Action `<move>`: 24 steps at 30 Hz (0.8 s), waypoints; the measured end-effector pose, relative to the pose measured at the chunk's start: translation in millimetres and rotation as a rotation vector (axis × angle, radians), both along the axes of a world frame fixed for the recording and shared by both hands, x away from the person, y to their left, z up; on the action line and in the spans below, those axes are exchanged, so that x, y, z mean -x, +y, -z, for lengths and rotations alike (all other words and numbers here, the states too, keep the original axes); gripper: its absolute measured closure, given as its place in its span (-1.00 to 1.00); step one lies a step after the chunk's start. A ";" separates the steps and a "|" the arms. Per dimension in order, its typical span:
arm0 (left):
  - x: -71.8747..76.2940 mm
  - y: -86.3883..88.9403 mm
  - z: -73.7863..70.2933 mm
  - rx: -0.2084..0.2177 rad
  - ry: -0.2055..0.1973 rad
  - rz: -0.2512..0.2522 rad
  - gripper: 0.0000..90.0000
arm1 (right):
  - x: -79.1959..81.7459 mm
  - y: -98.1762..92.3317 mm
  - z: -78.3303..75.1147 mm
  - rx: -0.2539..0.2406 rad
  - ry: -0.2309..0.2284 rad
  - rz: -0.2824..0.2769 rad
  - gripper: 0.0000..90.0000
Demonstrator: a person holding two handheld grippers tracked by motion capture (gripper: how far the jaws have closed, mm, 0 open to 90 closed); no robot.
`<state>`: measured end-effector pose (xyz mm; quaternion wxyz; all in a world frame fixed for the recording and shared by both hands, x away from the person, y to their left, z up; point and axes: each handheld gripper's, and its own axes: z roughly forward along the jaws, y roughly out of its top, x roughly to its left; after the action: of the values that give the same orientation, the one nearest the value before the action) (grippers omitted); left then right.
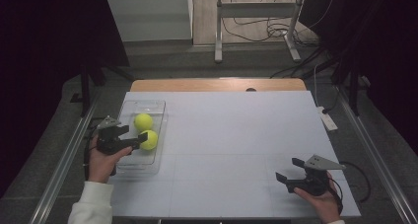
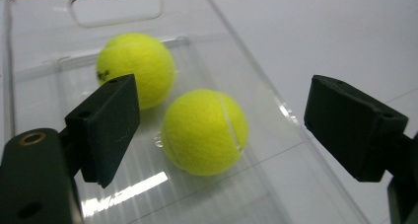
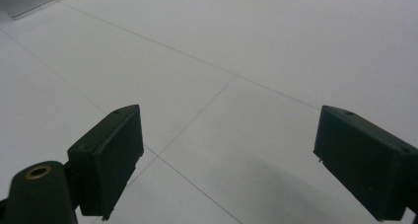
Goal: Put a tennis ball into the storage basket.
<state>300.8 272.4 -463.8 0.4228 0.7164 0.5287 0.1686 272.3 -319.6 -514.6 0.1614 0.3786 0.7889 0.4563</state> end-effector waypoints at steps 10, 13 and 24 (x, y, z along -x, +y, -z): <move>6.9 -12.6 -3.2 0.028 -0.041 0.067 -0.65 | -1.3 -1.2 0.5 -0.007 0.002 -0.004 -0.74; 10.5 -16.9 -4.4 0.032 -0.057 0.087 -0.65 | -2.6 -0.6 -0.2 -0.006 -0.001 -0.004 -0.74; 26.7 -36.4 -1.2 0.065 -0.058 0.143 -0.65 | -0.6 2.9 -1.8 0.002 -0.010 -0.013 -0.74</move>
<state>274.1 236.0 -462.6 0.4719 0.7330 0.4691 0.1412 272.9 -316.6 -512.8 0.1629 0.3709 0.7911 0.4583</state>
